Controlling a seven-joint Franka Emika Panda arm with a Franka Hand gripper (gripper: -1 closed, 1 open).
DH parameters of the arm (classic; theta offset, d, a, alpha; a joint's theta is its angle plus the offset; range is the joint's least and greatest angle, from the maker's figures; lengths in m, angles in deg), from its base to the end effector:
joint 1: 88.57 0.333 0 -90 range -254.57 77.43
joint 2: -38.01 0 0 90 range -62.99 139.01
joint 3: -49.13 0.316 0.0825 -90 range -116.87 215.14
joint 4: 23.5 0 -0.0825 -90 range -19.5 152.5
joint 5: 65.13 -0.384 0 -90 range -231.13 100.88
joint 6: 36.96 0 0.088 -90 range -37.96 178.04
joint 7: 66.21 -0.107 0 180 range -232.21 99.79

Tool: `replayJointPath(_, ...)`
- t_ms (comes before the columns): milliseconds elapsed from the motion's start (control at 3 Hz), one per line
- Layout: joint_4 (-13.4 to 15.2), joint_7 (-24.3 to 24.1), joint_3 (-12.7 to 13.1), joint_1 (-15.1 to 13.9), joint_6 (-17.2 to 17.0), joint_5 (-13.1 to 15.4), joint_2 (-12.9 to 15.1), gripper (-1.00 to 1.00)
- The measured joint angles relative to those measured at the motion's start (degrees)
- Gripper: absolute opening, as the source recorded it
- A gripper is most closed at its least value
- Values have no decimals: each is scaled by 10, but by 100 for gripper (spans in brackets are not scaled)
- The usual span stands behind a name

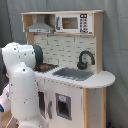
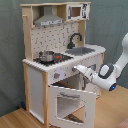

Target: Play with the kitchen

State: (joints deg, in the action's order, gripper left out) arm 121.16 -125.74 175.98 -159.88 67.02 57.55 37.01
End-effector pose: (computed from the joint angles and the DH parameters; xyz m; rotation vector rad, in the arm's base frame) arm 0.3248 0.3501 0.3145 1.0978 1.1473 1.2371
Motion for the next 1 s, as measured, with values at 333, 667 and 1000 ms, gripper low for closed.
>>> replayJointPath(333, -21, -38, -8, 0, 22, 0, -39, 100)
replayJointPath(667, -46, -67, -18, 0, 41, 0, -78, 100)
replayJointPath(1000, -39, -81, -12, 0, -10, -22, -80, 100)
